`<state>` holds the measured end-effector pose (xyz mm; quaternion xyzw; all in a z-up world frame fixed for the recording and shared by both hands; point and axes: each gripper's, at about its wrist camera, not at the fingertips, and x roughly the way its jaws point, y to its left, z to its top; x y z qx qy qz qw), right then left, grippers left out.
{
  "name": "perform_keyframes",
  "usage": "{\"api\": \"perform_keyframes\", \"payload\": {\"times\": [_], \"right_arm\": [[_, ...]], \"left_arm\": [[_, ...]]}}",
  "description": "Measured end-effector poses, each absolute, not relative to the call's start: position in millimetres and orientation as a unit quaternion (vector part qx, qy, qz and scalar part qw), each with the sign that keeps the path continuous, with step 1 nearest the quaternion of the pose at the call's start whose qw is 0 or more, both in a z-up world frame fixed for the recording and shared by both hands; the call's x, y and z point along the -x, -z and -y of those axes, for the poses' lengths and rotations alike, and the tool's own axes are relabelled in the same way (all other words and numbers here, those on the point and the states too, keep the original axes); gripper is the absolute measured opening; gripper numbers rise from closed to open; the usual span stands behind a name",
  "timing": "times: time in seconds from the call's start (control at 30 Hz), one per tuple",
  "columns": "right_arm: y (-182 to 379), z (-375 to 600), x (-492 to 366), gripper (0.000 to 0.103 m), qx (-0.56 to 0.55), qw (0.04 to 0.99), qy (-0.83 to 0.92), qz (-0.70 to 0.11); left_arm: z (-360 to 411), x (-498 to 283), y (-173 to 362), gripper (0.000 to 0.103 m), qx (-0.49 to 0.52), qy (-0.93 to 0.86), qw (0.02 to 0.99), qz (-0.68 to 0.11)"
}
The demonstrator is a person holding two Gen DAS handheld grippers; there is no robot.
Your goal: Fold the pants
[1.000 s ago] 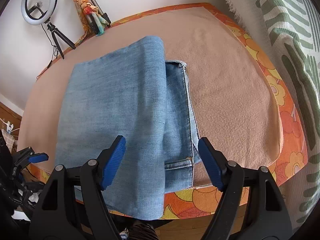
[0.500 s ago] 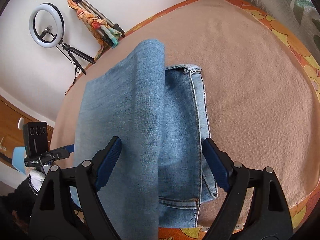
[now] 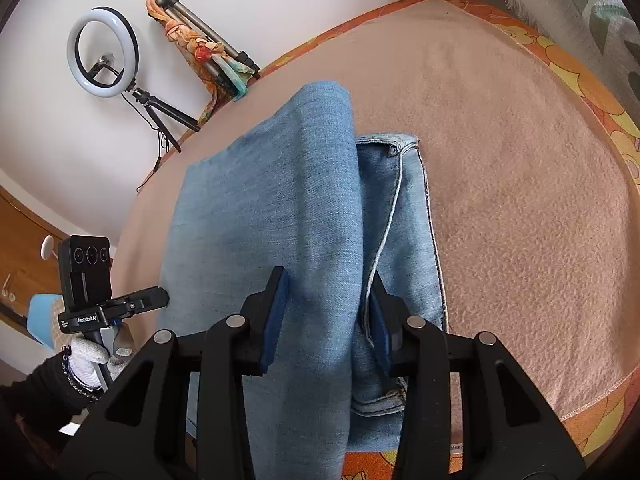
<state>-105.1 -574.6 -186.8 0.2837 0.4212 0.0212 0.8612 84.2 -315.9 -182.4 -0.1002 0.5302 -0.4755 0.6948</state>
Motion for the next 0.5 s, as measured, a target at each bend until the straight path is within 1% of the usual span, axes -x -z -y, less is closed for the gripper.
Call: {"api": "perform_keyframes", "payload": {"times": [0.03, 0.07, 0.1, 0.17, 0.23, 0.27, 0.3, 0.33, 0.37, 0.4, 0.47, 0.5], "right_arm": [[187.7, 575.8, 104.8, 0.040, -0.288, 0.861, -0.022, -0.420], [189.4, 577.2, 105.7, 0.044, -0.291, 0.860, -0.022, -0.419], [190.8, 578.3, 105.4, 0.054, -0.293, 0.859, -0.020, -0.419], [196.7, 582.4, 104.4, 0.067, -0.307, 0.853, -0.011, -0.421], [198.5, 581.9, 104.4, 0.067, -0.311, 0.857, -0.007, -0.412], [197.3, 579.1, 102.7, 0.065, -0.303, 0.858, -0.006, -0.414], [195.8, 575.9, 100.8, 0.057, -0.297, 0.859, -0.007, -0.418], [193.6, 573.5, 100.2, 0.053, -0.295, 0.859, -0.008, -0.419], [190.4, 571.2, 100.2, 0.045, -0.290, 0.860, -0.007, -0.420], [186.4, 568.4, 101.0, 0.034, -0.279, 0.862, -0.003, -0.423], [177.4, 563.1, 103.0, 0.023, -0.255, 0.867, 0.011, -0.427], [173.4, 560.8, 103.6, 0.022, -0.248, 0.868, 0.018, -0.429]], "left_arm": [[316.5, -84.4, 182.7, 0.045, 0.098, 0.476, 0.696, -0.529], [317.0, -84.8, 183.0, 0.045, 0.098, 0.476, 0.696, -0.528], [317.8, -85.4, 183.2, 0.045, 0.097, 0.477, 0.697, -0.527], [318.7, -86.1, 183.2, 0.045, 0.095, 0.476, 0.697, -0.527], [318.4, -86.9, 183.6, 0.046, 0.099, 0.471, 0.698, -0.530], [319.3, -88.2, 184.0, 0.046, 0.102, 0.469, 0.698, -0.532], [320.5, -88.5, 184.6, 0.046, 0.104, 0.468, 0.698, -0.532], [321.8, -88.4, 184.4, 0.046, 0.102, 0.468, 0.699, -0.530], [323.4, -87.5, 183.6, 0.046, 0.095, 0.469, 0.702, -0.527], [325.1, -86.0, 182.9, 0.039, 0.086, 0.470, 0.705, -0.524], [328.5, -82.3, 178.5, 0.033, 0.065, 0.475, 0.712, -0.512], [330.6, -80.3, 174.9, 0.029, 0.053, 0.479, 0.717, -0.504]]}}
